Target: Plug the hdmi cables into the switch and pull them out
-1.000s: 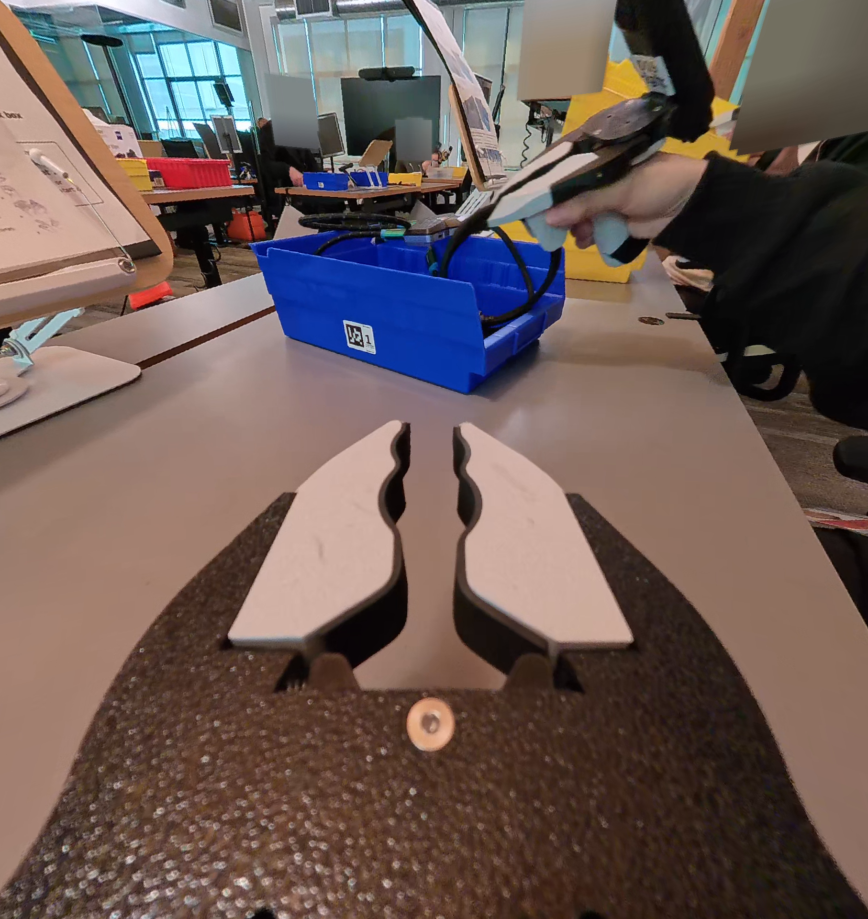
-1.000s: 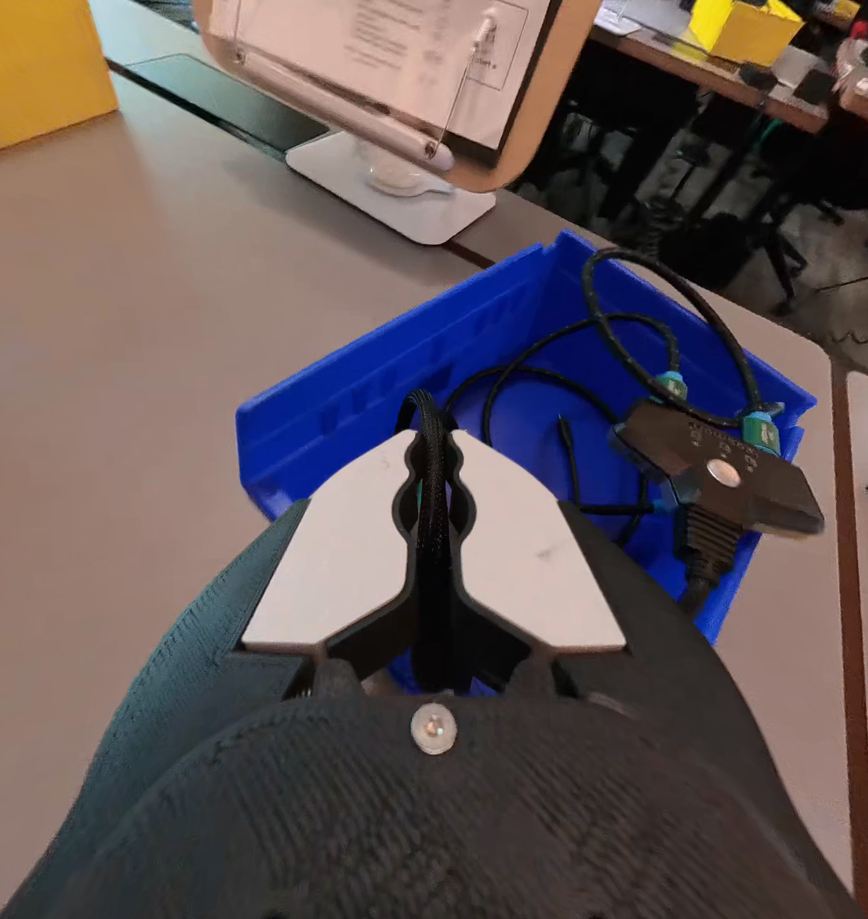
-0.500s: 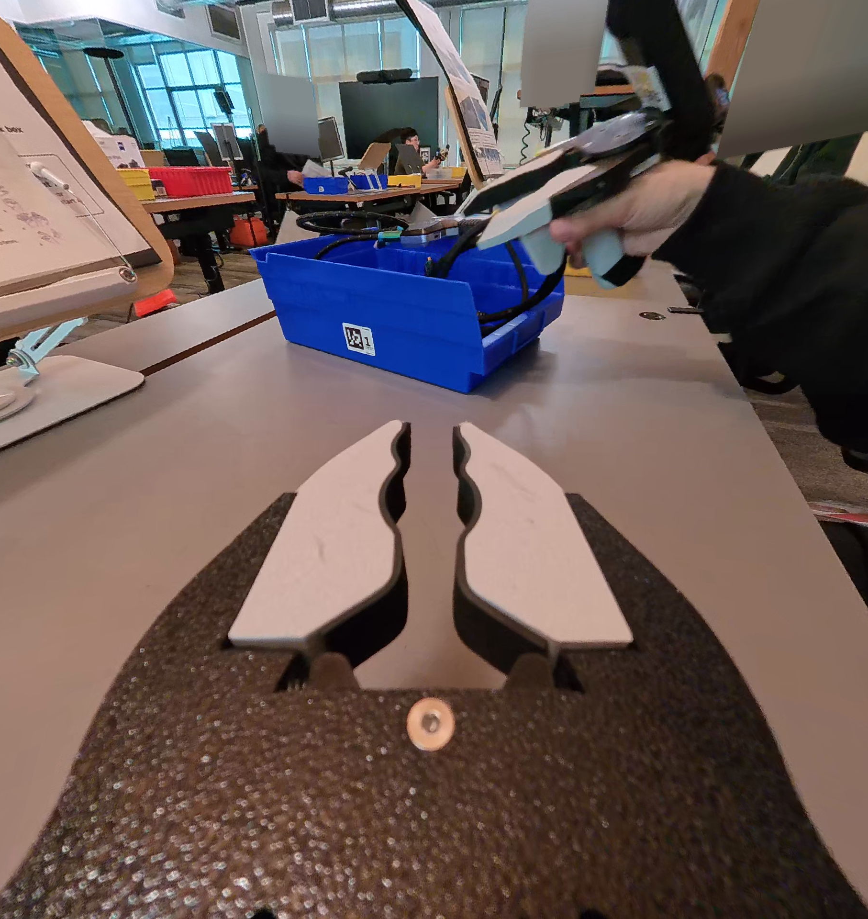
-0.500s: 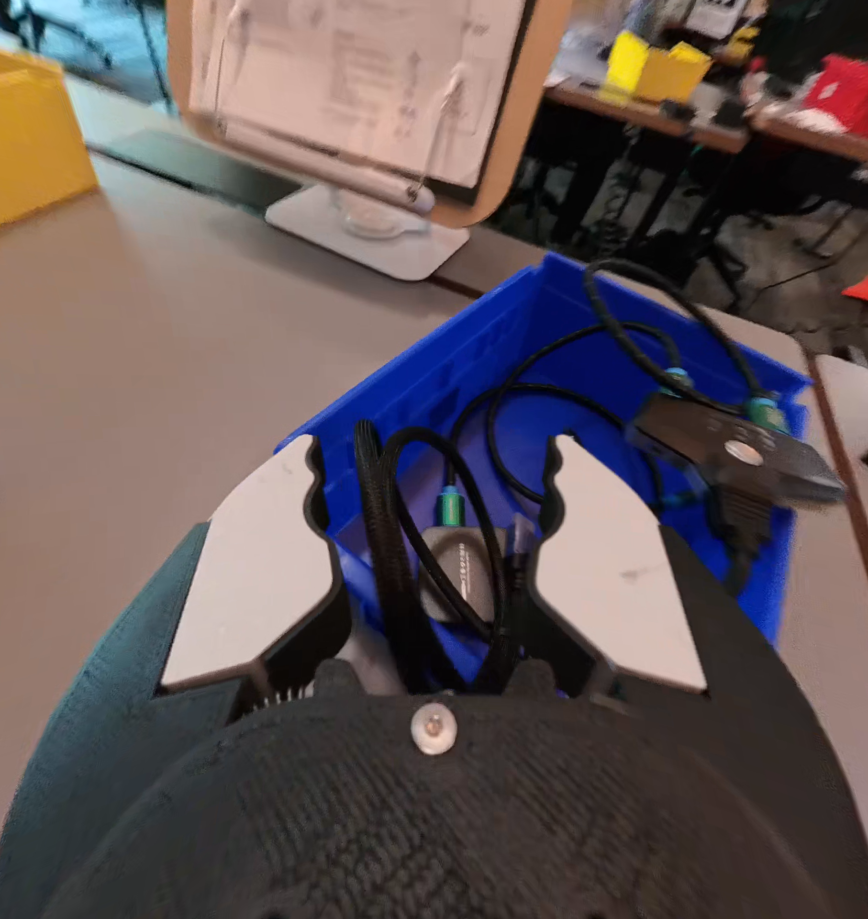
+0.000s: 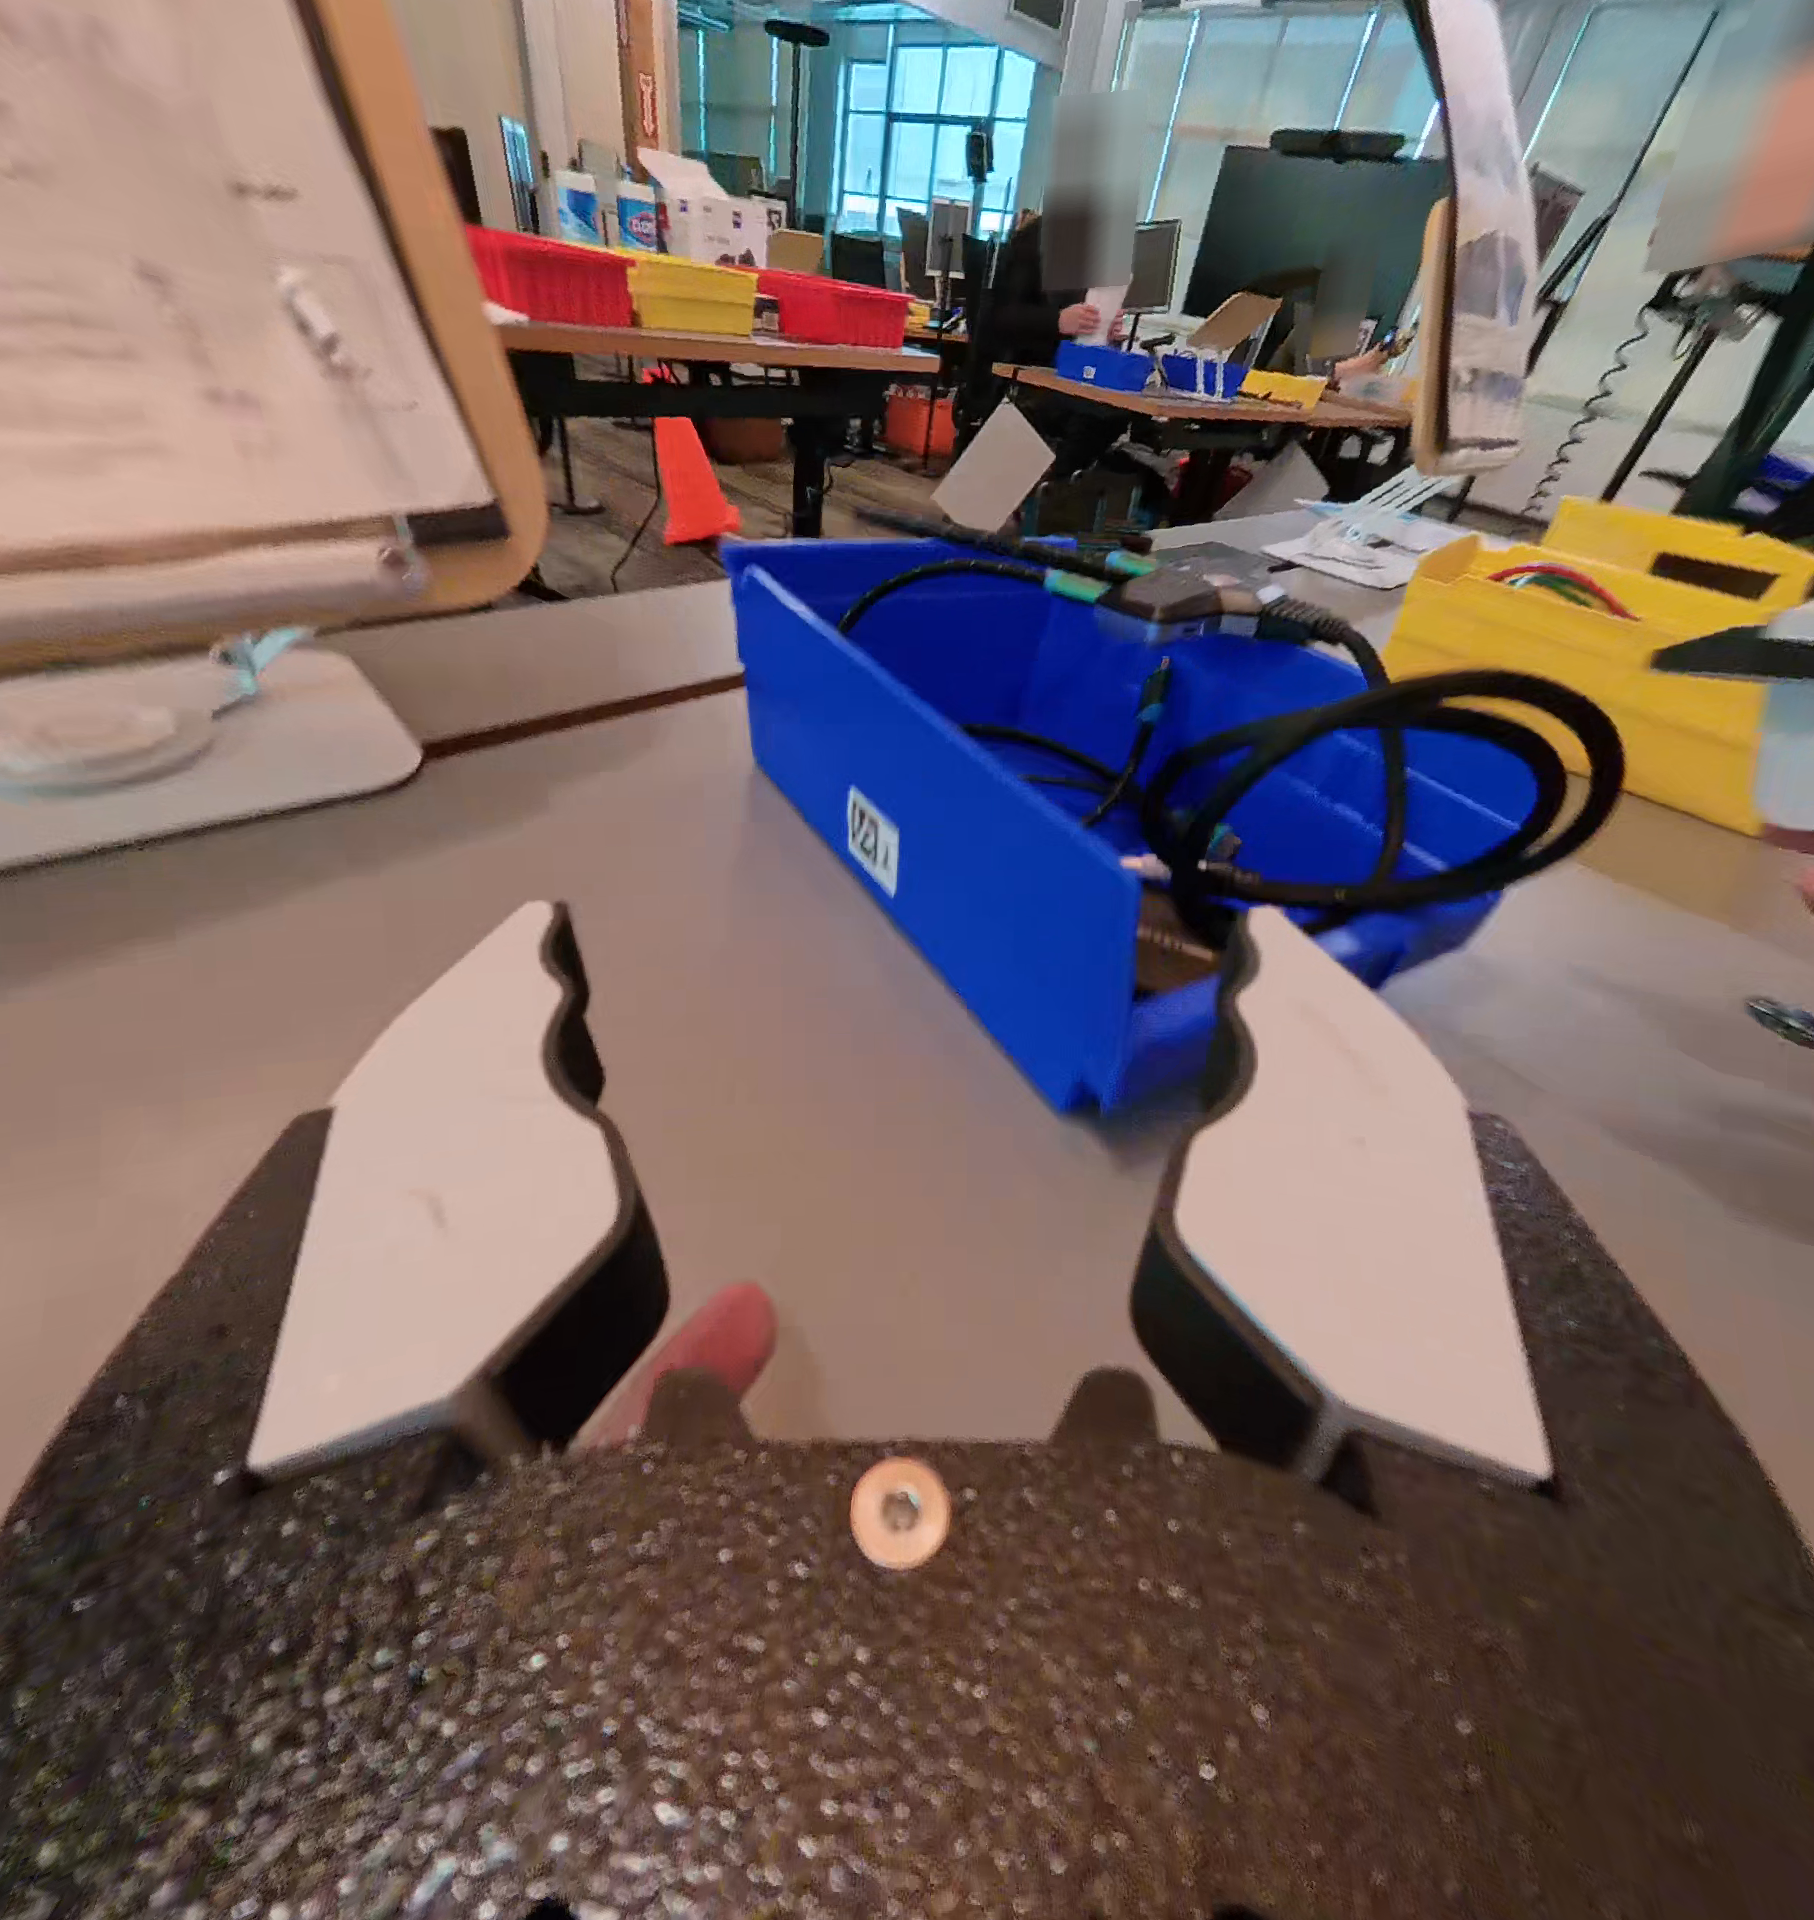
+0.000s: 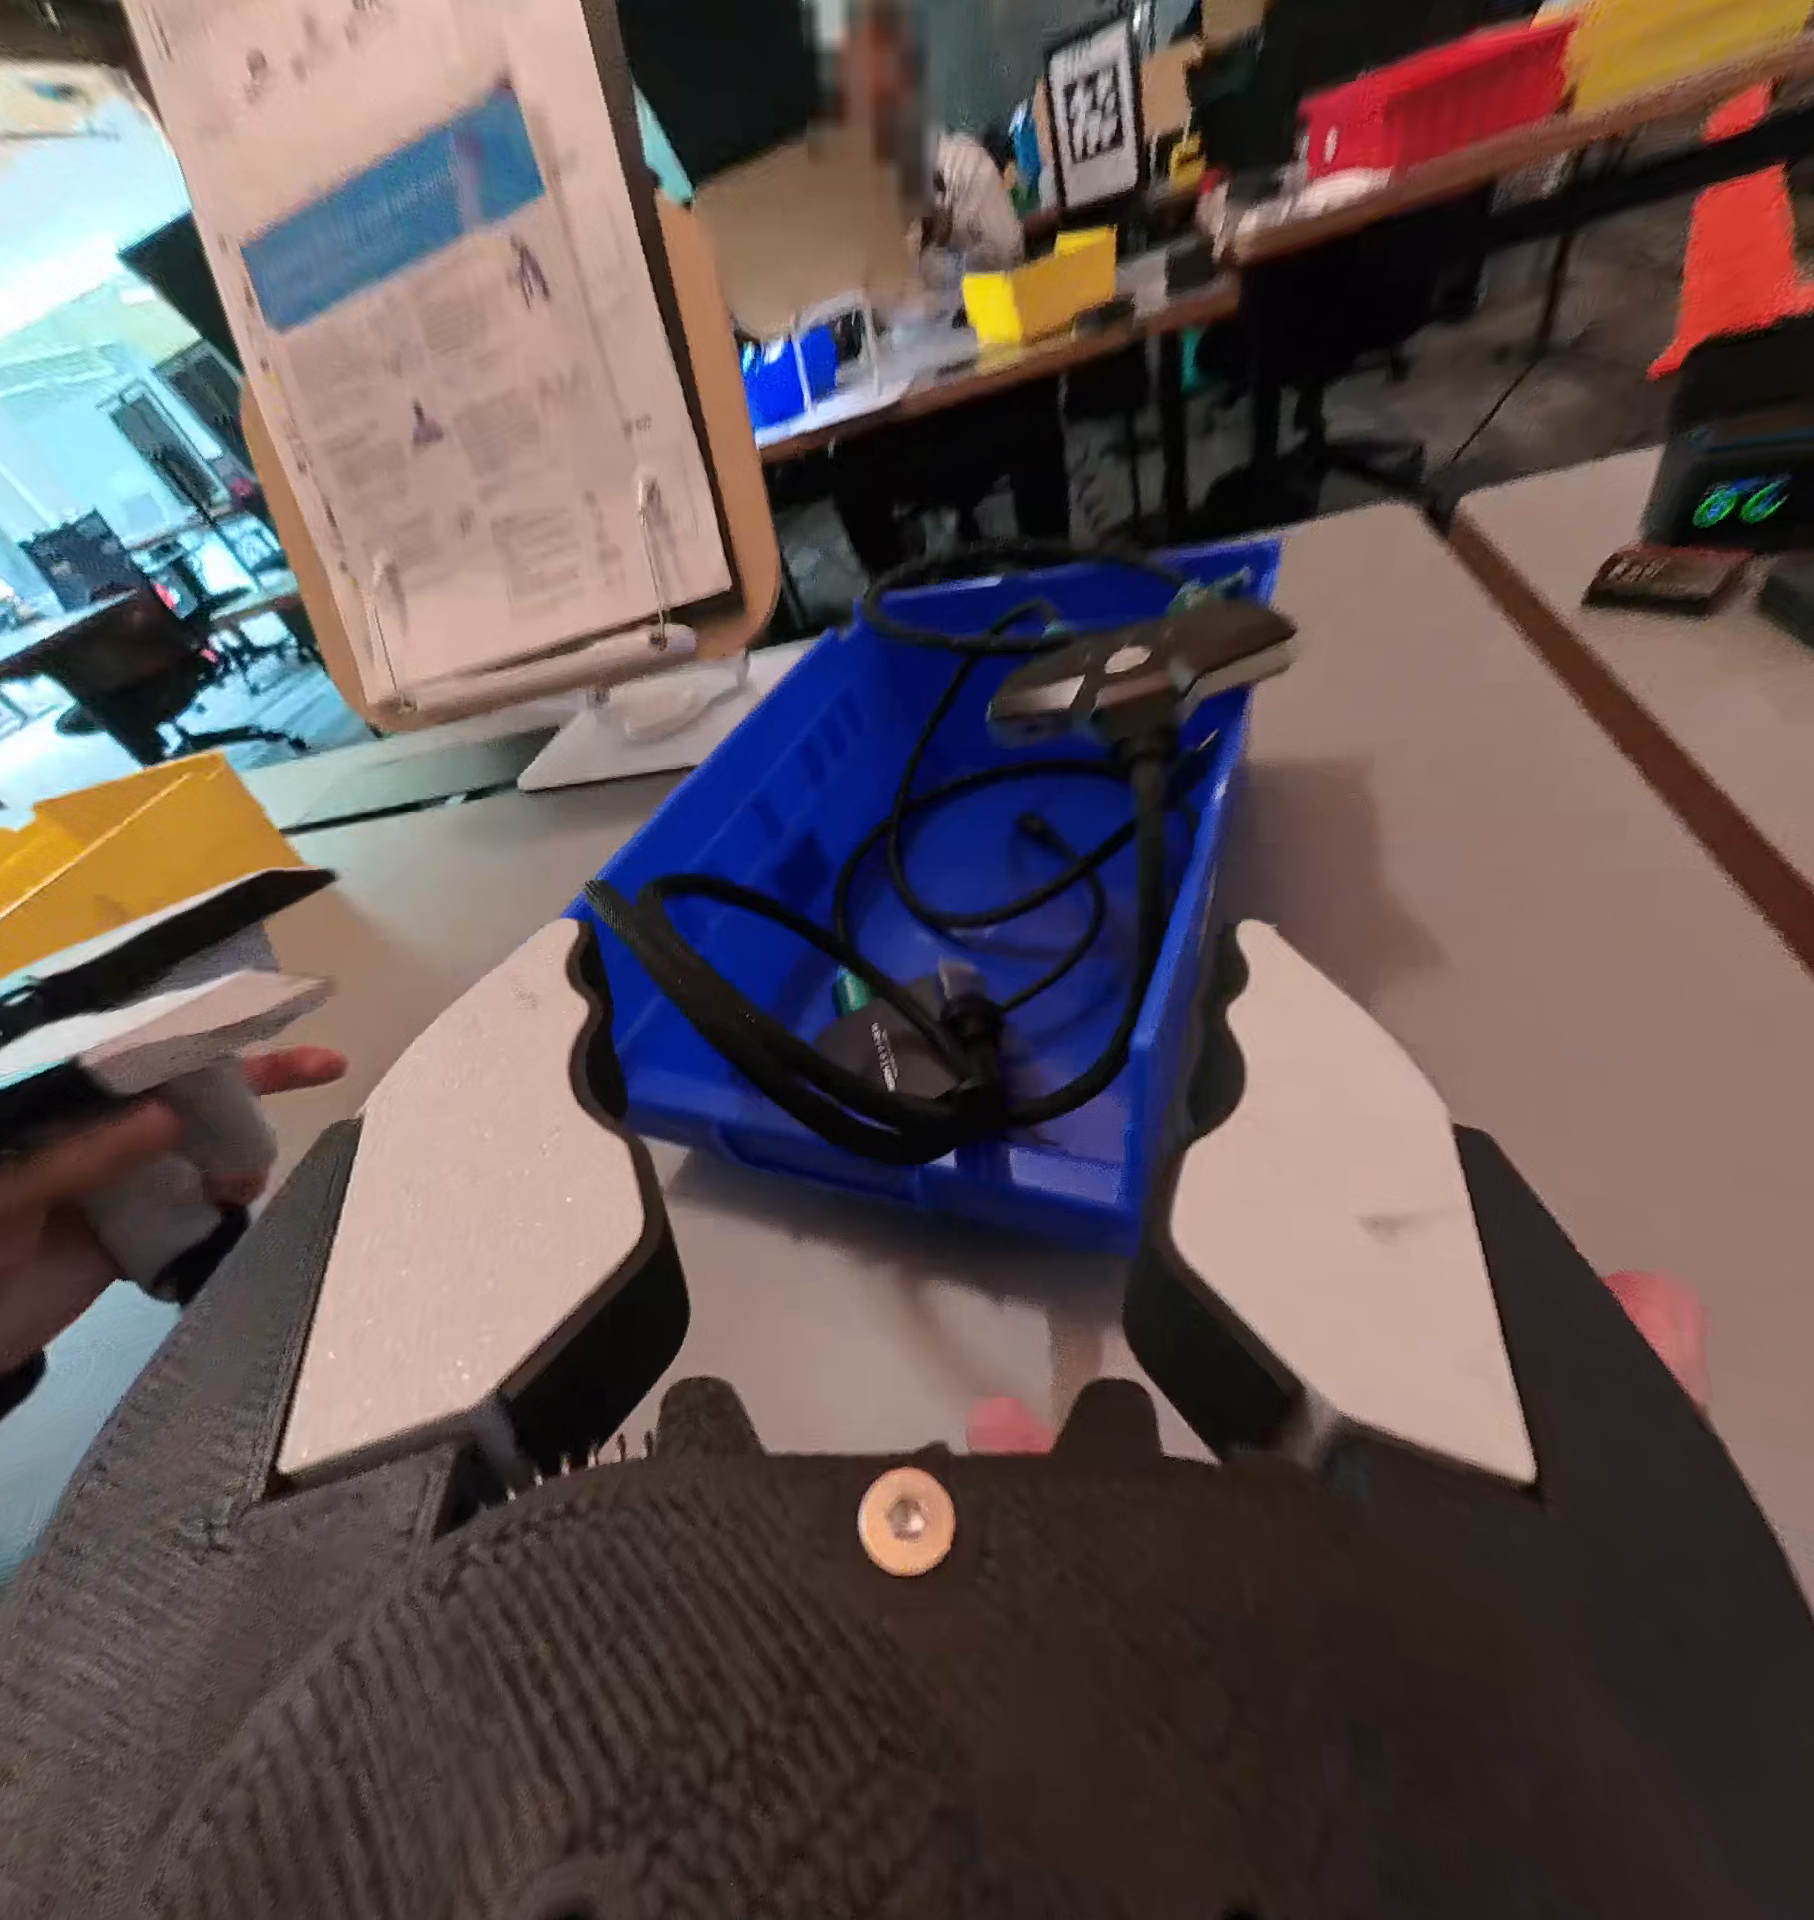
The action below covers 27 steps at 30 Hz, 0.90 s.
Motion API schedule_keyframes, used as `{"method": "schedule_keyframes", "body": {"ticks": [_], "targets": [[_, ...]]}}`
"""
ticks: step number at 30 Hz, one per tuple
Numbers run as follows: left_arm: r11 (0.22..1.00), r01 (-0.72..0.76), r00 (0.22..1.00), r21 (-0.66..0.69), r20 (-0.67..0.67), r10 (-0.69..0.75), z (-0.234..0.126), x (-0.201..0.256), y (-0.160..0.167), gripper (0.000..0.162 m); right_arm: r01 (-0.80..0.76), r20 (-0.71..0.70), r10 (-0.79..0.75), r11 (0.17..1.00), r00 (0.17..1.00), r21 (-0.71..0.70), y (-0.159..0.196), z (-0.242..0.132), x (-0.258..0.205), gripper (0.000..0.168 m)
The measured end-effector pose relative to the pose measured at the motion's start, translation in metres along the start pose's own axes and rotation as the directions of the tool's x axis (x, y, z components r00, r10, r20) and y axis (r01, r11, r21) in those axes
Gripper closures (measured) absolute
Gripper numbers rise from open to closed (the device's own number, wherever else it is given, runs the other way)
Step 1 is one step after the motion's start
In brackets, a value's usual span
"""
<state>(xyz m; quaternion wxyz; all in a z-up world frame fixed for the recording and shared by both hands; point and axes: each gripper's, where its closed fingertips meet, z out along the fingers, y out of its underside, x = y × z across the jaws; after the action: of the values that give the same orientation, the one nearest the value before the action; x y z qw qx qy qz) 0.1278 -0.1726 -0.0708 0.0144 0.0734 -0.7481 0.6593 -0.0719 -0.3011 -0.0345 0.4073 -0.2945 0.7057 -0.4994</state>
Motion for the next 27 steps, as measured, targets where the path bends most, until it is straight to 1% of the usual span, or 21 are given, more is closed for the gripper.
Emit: {"method": "schedule_keyframes", "body": {"ticks": [2,4,5,7,8,9,10,11,13,14,16,17,20,23,25,27], "targets": [[0.998,-0.055,0.998,-0.022,0.030,0.056,0.032,0.012,-0.007,0.049,0.014,-0.033,-0.014,1.000,0.999,0.008,-0.003,-0.006,0.007,0.063],[0.992,-0.106,0.992,-0.070,0.065,0.110,0.064,0.015,-0.007,0.062,0.026,-0.058,-0.026,1.000,0.998,-0.005,0.000,-0.008,0.014,0.063],[0.985,-0.125,0.988,-0.118,0.075,0.135,0.078,0.016,-0.002,0.067,0.031,-0.060,-0.032,0.999,0.998,-0.015,0.001,-0.009,0.016,0.063],[0.955,-0.149,0.980,-0.258,0.089,0.177,0.101,0.015,0.019,0.069,0.048,-0.078,-0.050,0.999,0.996,-0.025,0.002,-0.010,0.022,0.065],[0.936,-0.158,0.979,-0.314,0.071,0.189,0.109,0.018,0.030,0.072,0.059,-0.090,-0.061,0.998,0.994,-0.021,0.000,-0.011,0.024,0.065],[0.921,-0.161,0.981,-0.356,0.042,0.187,0.115,0.023,0.039,0.079,0.068,-0.098,-0.069,0.998,0.993,-0.015,-0.001,-0.011,0.026,0.065],[0.913,-0.159,0.984,-0.375,0.019,0.179,0.118,0.027,0.044,0.096,0.070,-0.096,-0.071,0.997,0.993,-0.011,-0.001,-0.011,0.027,0.065],[0.914,-0.163,0.982,-0.372,0.027,0.186,0.120,0.025,0.044,0.114,0.066,-0.087,-0.067,0.998,0.994,-0.008,-0.001,-0.009,0.026,0.066],[0.912,-0.214,0.957,-0.350,0.111,0.268,0.119,0.007,0.039,0.133,0.049,-0.051,-0.050,0.999,0.997,-0.009,0.000,-0.006,0.020,0.070],[0.921,-0.211,0.953,-0.329,0.139,0.268,0.116,-0.002,0.037,0.139,0.044,-0.032,-0.044,0.999,0.999,-0.010,0.000,-0.005,0.015,0.072],[0.936,-0.198,0.956,-0.290,0.155,0.251,0.103,-0.018,0.035,0.148,0.056,-0.003,-0.056,0.998,0.998,0.003,-0.003,-0.004,0.004,0.073],[0.937,-0.209,0.951,-0.280,0.166,0.262,0.092,-0.029,0.034,0.149,0.075,0.006,-0.075,0.997,0.997,0.013,-0.005,-0.005,-0.003,0.074],[0.940,-0.226,0.950,-0.254,0.155,0.271,0.045,-0.056,0.035,0.154,0.159,0.012,-0.159,0.987,0.987,0.018,-0.008,-0.004,-0.019,0.073],[0.940,-0.231,0.949,-0.249,0.157,0.275,-0.019,-0.083,0.040,0.154,0.203,0.029,-0.202,0.979,0.979,-0.004,-0.004,0.004,-0.038,0.071],[0.943,-0.228,0.948,-0.244,0.165,0.272,-0.066,-0.098,0.044,0.153,0.217,0.094,-0.215,0.976,0.972,-0.012,0.001,0.012,-0.065,0.071],[0.942,-0.230,0.940,-0.244,0.196,0.280,-0.114,-0.113,0.048,0.152,0.193,0.204,-0.187,0.981,0.961,-0.010,0.007,0.021,-0.108,0.070]]}}
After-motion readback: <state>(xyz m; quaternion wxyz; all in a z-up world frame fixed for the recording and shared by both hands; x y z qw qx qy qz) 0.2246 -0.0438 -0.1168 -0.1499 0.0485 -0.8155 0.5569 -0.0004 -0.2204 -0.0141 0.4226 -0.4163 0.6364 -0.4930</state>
